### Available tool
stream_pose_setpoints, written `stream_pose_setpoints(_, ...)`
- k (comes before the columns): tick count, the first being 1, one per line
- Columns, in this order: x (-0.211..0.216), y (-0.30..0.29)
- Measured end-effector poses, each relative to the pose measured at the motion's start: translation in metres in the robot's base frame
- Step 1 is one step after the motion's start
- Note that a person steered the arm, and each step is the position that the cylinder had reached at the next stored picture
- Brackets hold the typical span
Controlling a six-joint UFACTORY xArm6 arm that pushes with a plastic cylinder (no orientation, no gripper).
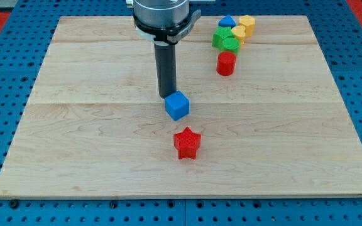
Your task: Move the blue cube towards the bottom side
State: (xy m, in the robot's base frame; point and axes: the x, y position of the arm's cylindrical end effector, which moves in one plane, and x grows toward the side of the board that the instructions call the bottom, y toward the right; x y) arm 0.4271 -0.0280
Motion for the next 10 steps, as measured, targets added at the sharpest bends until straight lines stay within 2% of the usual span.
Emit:
stream_pose_setpoints(8,0.003,0.049)
stream_pose_setpoints(9,-0.014,0.004)
stream_pose_setpoints(10,-0.049,-0.044)
